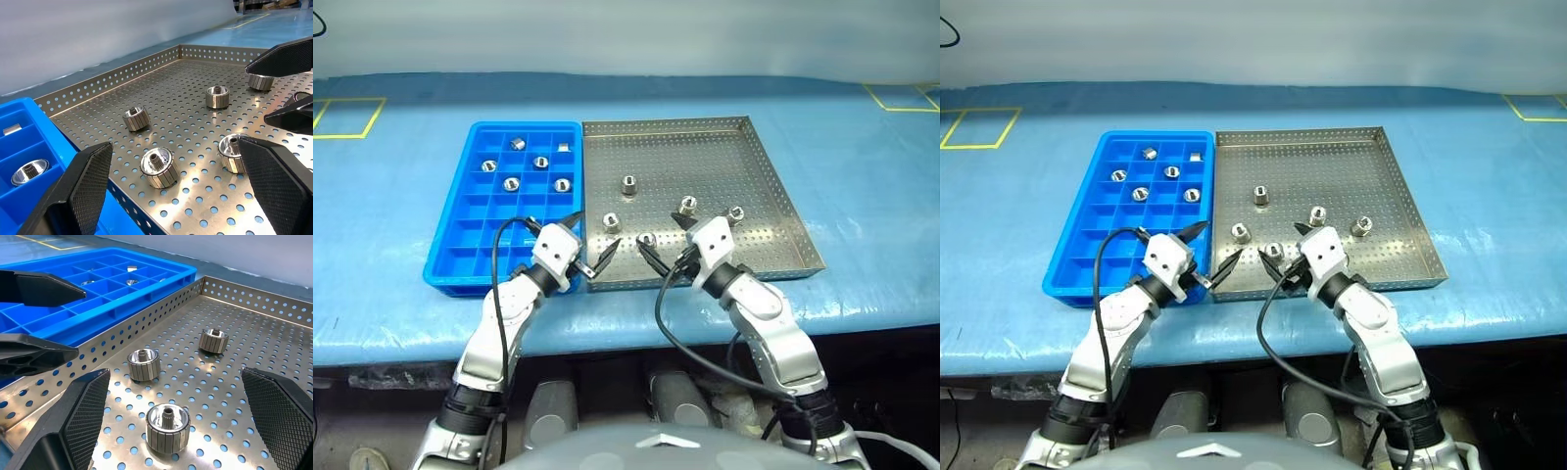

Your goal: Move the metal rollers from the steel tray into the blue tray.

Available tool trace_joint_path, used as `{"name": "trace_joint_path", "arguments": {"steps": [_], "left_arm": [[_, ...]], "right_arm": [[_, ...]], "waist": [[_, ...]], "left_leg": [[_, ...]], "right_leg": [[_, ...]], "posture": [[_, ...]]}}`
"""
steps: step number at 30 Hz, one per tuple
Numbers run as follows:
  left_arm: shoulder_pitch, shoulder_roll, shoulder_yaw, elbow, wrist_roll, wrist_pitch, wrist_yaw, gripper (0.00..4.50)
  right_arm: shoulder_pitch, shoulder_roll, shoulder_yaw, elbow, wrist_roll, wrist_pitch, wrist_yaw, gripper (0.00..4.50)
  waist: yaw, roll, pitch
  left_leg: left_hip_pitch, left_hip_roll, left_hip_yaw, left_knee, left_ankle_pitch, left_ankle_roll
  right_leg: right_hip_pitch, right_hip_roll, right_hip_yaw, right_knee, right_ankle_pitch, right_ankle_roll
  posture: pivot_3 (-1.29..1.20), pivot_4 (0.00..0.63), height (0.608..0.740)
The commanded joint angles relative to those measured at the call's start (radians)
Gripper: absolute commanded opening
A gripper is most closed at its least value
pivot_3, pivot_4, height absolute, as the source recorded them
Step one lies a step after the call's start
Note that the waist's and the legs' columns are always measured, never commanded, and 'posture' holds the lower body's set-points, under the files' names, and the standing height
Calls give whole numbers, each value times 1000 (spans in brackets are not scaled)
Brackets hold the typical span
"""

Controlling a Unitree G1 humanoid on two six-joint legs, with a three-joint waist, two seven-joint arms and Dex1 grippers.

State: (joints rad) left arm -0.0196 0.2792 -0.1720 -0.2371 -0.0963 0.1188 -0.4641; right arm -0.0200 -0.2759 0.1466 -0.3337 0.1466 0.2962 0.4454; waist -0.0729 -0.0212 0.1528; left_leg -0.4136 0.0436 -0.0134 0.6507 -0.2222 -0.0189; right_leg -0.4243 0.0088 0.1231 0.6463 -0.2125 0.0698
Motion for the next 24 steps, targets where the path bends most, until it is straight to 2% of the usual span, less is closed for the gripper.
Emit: {"name": "trace_joint_path", "arguments": {"steps": [1,17,24], "left_arm": [[1,6,14,-54,-27,-25,-22,4456],[-6,8,33,-66,-50,-20,-31,4456],[-83,19,5,-129,-19,107,-17,4456]], "right_arm": [[-13,-5,-21,-46,25,-16,13,4500],[-2,-10,-42,-70,102,-5,43,4500],[-6,-12,-36,-64,91,-8,28,4500]], "waist": [[0,0,0],[1,0,0],[4,0,0]], "left_leg": [[0,0,0,0,0,0],[0,0,0,0,0,0],[0,0,0,0,0,0]], "right_leg": [[0,0,0,0,0,0],[0,0,0,0,0,0],[0,0,0,0,0,0]], "posture": [[-23,150,740],[-27,150,740],[-27,150,740]]}}
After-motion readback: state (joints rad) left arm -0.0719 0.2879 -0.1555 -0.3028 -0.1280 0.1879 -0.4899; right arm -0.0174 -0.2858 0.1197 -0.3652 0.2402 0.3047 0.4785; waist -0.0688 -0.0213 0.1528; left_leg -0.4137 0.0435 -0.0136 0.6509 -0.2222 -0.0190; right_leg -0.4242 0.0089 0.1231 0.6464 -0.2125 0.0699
